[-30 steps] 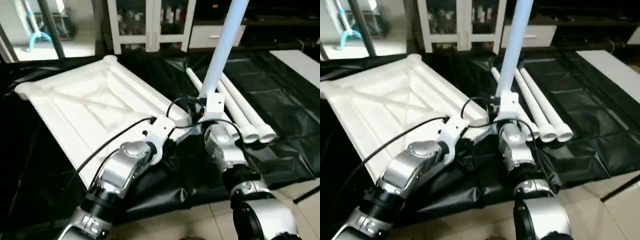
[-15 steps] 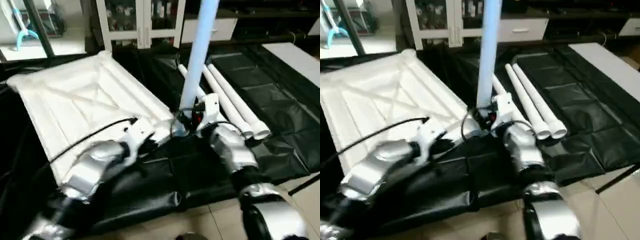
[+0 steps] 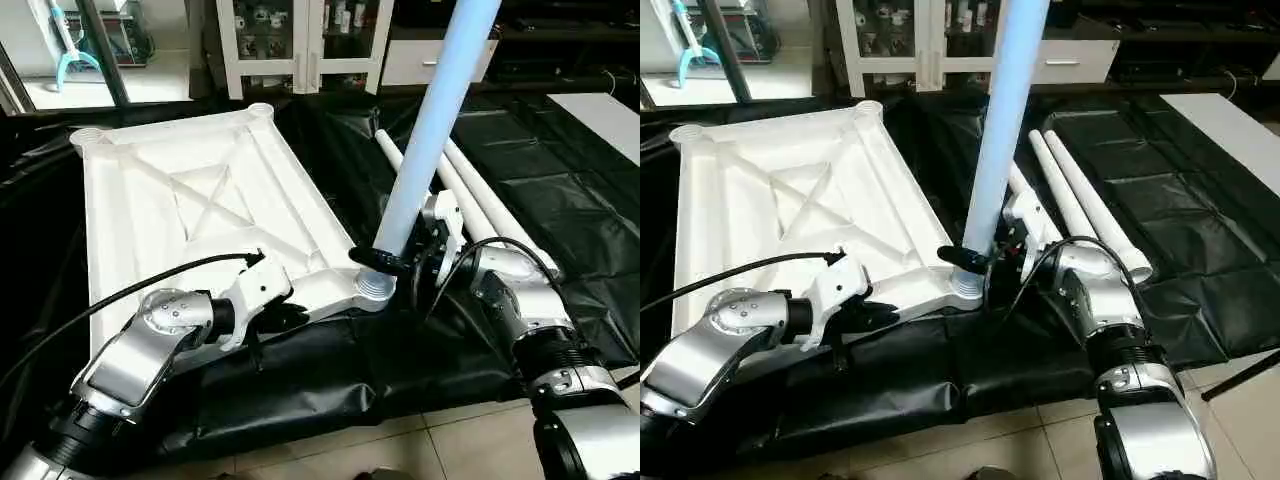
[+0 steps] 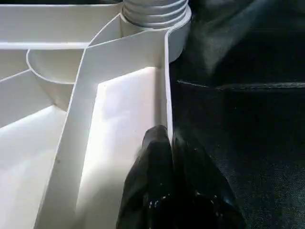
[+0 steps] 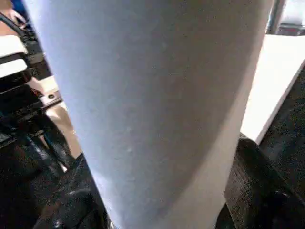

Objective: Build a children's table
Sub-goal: Rotate leg to tighten

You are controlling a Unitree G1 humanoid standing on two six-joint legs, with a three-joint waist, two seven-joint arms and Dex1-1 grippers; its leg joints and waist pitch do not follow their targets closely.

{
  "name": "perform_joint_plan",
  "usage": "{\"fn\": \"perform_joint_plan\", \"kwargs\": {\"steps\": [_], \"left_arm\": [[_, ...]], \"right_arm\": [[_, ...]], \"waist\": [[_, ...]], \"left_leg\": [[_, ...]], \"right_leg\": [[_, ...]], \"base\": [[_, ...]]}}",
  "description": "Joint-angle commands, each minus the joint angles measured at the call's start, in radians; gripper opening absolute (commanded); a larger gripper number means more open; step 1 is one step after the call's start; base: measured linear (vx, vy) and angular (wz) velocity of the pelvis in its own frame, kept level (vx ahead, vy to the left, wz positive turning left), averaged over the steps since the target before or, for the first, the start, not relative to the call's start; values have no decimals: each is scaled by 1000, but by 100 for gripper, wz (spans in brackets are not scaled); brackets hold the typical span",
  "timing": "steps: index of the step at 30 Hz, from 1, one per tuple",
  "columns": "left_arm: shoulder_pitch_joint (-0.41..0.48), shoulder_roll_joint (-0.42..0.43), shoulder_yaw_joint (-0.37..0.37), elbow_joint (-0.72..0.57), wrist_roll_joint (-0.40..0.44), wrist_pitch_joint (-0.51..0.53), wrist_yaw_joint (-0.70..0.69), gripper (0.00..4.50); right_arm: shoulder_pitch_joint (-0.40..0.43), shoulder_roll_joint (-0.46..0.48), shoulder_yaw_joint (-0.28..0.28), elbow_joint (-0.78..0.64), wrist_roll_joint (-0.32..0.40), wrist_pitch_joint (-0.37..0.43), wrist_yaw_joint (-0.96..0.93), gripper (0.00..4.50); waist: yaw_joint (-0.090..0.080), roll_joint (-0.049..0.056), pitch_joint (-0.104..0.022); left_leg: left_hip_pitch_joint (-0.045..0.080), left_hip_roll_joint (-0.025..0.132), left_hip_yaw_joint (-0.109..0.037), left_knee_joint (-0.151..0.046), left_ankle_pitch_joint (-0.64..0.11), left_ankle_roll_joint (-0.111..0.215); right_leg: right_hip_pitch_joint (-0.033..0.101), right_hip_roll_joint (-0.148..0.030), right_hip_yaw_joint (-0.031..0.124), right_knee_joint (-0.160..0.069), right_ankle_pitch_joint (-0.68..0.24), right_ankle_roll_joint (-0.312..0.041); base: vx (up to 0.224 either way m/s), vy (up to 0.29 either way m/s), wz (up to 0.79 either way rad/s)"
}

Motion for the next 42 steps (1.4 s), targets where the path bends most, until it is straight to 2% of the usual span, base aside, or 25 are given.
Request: {"fn": "perform_joint_plan", "kwargs": {"steps": [1, 6, 11, 13, 14, 15, 16, 17, 18, 19, 21, 22, 24, 25, 26, 27, 29, 30, 31, 33, 35, 37, 39, 41, 42], "left_arm": [[23, 24, -13, -8, -5, 9, -33, 0], [18, 21, -12, -5, -4, 12, -31, 0], [4, 0, -13, 4, 9, 53, 7, 0], [-33, -66, -13, 23, 46, 202, 129, 0], [-33, -66, -13, 23, 46, 202, 129, 0], [-44, -85, -10, 32, 56, 237, 163, 0], [-79, -176, 34, 82, 67, 295, 286, 0], [-79, -176, 34, 82, 67, 295, 286, 0], [-128, -285, 61, 153, 81, 297, 404, 0], [-142, -312, 63, 171, 86, 293, 430, 0], [-169, -364, 62, 201, 93, 282, 476, 0], [-191, -406, 56, 214, 98, 286, 505, 0], [-196, -417, 44, 207, 93, 289, 492, 0], [-196, -415, 42, 201, 95, 296, 486, 0], [-196, -412, 41, 199, 96, 298, 484, 0], [-186, -392, 42, 190, 97, 295, 472, 0], [-169, -353, 35, 180, 102, 260, 442, 0], [-156, -329, 33, 178, 108, 240, 420, 0], [-152, -323, 33, 178, 108, 241, 414, 0], [-119, -249, 10, 165, 115, 151, 334, 0], [-104, -214, 6, 154, 112, 128, 295, 0], [-60, -116, -6, 107, 82, 48, 145, 0], [-50, -96, -11, 95, 72, 32, 111, 0], [-41, -80, -15, 80, 59, 24, 82, 0], [-22, -34, -26, 48, 39, 16, 20, 0]], "right_arm": [[19, -44, -30, -9, 12, 17, -2, 276], [16, -33, -17, 11, -26, 11, -65, 224], [12, 8, -3, 57, -113, 33, -293, 195], [-4, 81, -11, 130, -182, 73, -622, 192], [-4, 81, -11, 130, -182, 73, -622, 191], [-7, 96, -13, 146, -191, 77, -684, 190], [-16, 153, -47, 177, -175, 65, -833, 189], [-16, 153, -47, 177, -175, 65, -833, 189], [-29, 253, -79, 215, -149, 40, -988, 189], [-32, 282, -84, 226, -146, 33, -1029, 188], [-41, 334, -76, 247, -144, 29, -1051, 188], [-54, 384, -70, 266, -140, 23, -1066, 188], [-65, 406, -51, 271, -140, 29, -1007, 188], [-69, 409, -48, 271, -138, 20, -997, 188], [-71, 407, -46, 270, -141, 19, -998, 188], [-75, 394, -54, 257, -117, 24, -936, 188], [-73, 367, -62, 233, -98, 13, -858, 188], [-74, 348, -66, 224, -110, -21, -827, 244], [-72, 338, -66, 220, -114, -35, -812, 258], [-59, 277, -63, 172, -106, -53, -699, 265], [-49, 242, -56, 141, -96, -57, -622, 280], [-13, 128, -30, 49, -71, -62, -406, 295], [-6, 102, -22, 36, -75, -67, -367, 325], [-1, 81, -20, 29, -77, -68, -336, 325], [11, 14, -27, 5, -58, -54, -230, 325]], "waist": [[1, 9, -69], [1, 9, -68], [-4, 10, -60], [-16, 13, -47], [-21, 14, -41], [-29, 13, -42], [-37, 12, -44], [-41, 11, -42], [-42, 13, -44], [-48, 15, -43], [-55, 15, -43], [-59, 16, -43], [-62, 25, -42], [-68, 27, -41], [-68, 27, -41], [-72, 23, -43], [-77, 21, -46], [-76, 23, -50], [-73, 22, -54], [-67, 19, -57], [-60, 20, -60], [-53, 16, -68], [-43, 20, -69], [-40, 18, -72], [-36, 21, -74]], "left_leg": [[24, 40, -13, -74, -94, 85], [24, 40, -13, -75, -103, 80], [24, 39, -16, -81, -178, 35], [26, 38, -21, -94, -274, -29], [28, 39, -24, -98, -323, -53], [40, 36, -33, -95, -410, -84], [42, 32, -37, -94, -453, -90], [43, 31, -37, -94, -463, -93], [48, 28, -40, -91, -491, -92], [55, 23, -42, -87, -525, -91], [70, 22, -47, -88, -592, -81], [59, 23, -53, -95, -602, -74], [64, 27, -60, -102, -642, -76], [55, 28, -66, -108, -657, -79], [55, 28, -66, -110, -662, -81], [56, 27, -65, -109, -662, -77], [45, 27, -67, -110, -635, -69], [32, 29, -70, -113, -595, -66], [26, 31, -65, -113, -541, -61], [24, 33, -56, -111, -481, -40], [19, 33, -50, -108, -416, -14], [12, 35, -44, -99, -316, 17], [21, 36, -36, -92, -256, 47], [15, 36, -32, -86, -180, 69], [17, 36, -29, -81, -144, 83]], "right_leg": [[52, -38, 33, -46, -26, -299], [52, -38, 32, -48, -43, -299], [48, -39, 34, -59, -160, -270], [42, -38, 33, -70, -310, -231], [37, -38, 32, -75, -381, -212], [31, -41, 29, -85, -492, -173], [27, -41, 27, -96, -531, -146], [23, -40, 27, -100, -540, -137], [19, -38, 22, -106, -566, -116], [8, -35, 14, -118, -592, -96], [3, -28, -2, -134, -611, -71], [16, -30, -9, -133, -594, -62], [17, -33, -18, -137, -562, -66], [24, -34, -21, -135, -532, -70], [23, -35, -21, -135, -523, -73], [22, -37, -20, -136, -514, -79], [32, -44, -15, -132, -507, -87], [42, -49, -9, -123, -475, -99], [42, -52, 0, -118, -414, -125], [43, -51, 7, -112, -340, -159], [50, -51, 11, -104, -295, -183], [60, -51, 16, -90, -213, -209], [52, -49, 18, -85, -171, -236], [56, -48, 19, -72, -100, -269], [56, -47, 19, -66, -63, -287]], "base": [[0, 0, 0], [0, 0, 0], [0, 0, 0], [0, 0, 0], [0, 0, 0], [-56, 6, -9], [-56, 6, -9], [-52, 13, -5], [-53, 14, -2], [-53, 14, -2], [-59, 18, 0], [-56, 23, -1], [0, 0, 0], [0, 0, 0], [0, 0, 0], [0, 0, 0], [0, 0, 0], [0, 0, 0], [0, 0, 0], [0, 0, 0], [0, 0, 0], [0, 0, 0], [30, -19, 4], [62, -37, 6], [55, -31, 0]]}}
